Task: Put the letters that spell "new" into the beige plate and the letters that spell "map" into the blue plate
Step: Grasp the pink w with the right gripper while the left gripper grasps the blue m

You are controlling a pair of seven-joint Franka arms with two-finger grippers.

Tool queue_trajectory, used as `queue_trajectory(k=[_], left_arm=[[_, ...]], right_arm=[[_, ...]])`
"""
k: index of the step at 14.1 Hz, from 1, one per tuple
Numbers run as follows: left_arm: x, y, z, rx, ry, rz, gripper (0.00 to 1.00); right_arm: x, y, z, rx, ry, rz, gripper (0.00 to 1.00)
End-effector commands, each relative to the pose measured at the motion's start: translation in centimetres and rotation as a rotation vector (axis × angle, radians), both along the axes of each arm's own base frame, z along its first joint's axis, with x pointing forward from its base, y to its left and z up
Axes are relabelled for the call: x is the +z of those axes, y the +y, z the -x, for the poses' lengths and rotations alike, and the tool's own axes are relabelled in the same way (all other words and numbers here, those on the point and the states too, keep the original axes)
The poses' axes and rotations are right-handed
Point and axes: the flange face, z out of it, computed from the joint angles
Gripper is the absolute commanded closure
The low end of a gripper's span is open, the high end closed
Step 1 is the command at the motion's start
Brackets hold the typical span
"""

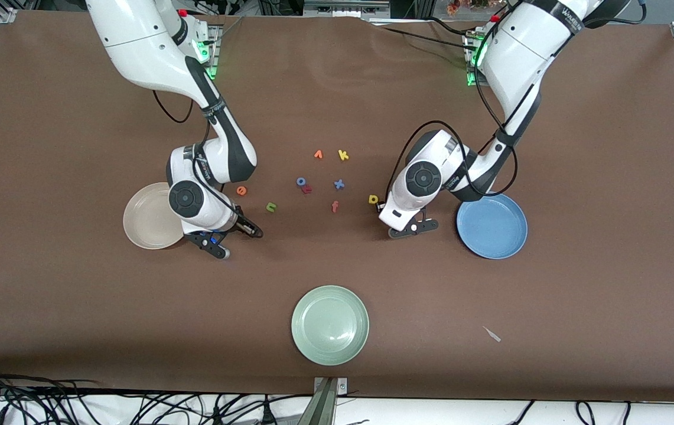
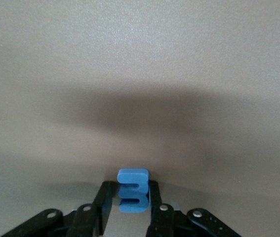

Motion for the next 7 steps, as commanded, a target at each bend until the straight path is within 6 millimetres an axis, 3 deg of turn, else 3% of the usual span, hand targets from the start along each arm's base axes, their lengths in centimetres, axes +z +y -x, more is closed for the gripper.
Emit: queue_trajectory(k=[1,4,7], left_arm=[[0.6,0.5,0.3,-0.033,-0.018,-0.035,0.92],[6.7,2.0,-0.9,-0.103,0.015,-0.092,0.96],[11.1,6.5,-1.5,-0.197,0.087,-0.138,0.94]], right_arm=[[-0.6,-0.2,0.1,-0.004,-0.007,-0.011,0.58],[-0.5,-0.2,0.0,-0.003,-0.006,-0.012,0.97],[0.2,0.4,-0.2,0.035,-0.015,-0.020,1.00]])
